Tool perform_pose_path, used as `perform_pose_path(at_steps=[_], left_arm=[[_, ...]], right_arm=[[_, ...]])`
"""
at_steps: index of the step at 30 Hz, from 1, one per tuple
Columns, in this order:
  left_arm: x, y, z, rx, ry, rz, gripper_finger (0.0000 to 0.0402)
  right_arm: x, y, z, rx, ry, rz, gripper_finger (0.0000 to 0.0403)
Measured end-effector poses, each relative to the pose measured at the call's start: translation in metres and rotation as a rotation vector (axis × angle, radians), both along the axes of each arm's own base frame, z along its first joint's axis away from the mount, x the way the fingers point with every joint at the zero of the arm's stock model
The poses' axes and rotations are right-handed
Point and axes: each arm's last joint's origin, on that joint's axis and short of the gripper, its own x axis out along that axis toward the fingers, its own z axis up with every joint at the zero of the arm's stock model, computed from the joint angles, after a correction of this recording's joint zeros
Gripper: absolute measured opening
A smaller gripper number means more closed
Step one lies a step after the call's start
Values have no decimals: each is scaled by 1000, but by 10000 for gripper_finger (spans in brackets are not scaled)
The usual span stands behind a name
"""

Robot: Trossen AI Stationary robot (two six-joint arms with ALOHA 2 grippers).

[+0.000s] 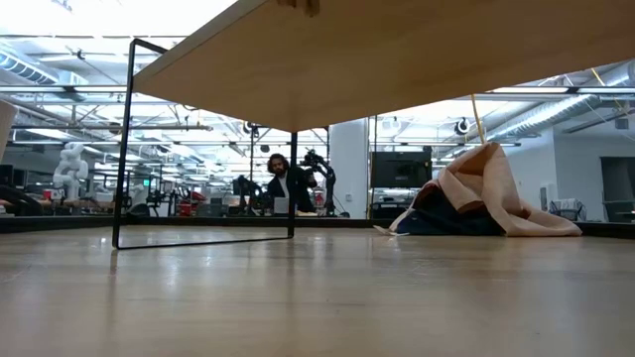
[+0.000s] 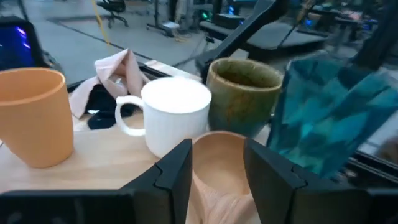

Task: Stack small to large cups/mugs on shelf
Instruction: Put the white cup on the shelf

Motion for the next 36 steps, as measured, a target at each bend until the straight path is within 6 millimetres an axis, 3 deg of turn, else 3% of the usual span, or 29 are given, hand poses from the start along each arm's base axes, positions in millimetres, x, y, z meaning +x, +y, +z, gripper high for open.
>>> perform_pose_path(at_steps=[5, 9, 18, 28, 36], left_arm=[[-25, 22, 38, -68, 84, -94, 143], [-47, 44, 57, -187, 213, -154, 143], [-81, 87, 59, -591, 733, -73, 143], [-98, 93, 75, -653, 797, -174, 143], [-112, 104, 84, -638, 828, -158, 143]], right_arm=[[1, 3, 1, 4, -10, 85, 212], [1, 6, 1, 8, -15, 160, 212], [-6, 16, 3, -6, -39, 277, 212], [-25, 33, 8, -27, -92, 336, 212], [-33, 41, 10, 12, -123, 437, 212]])
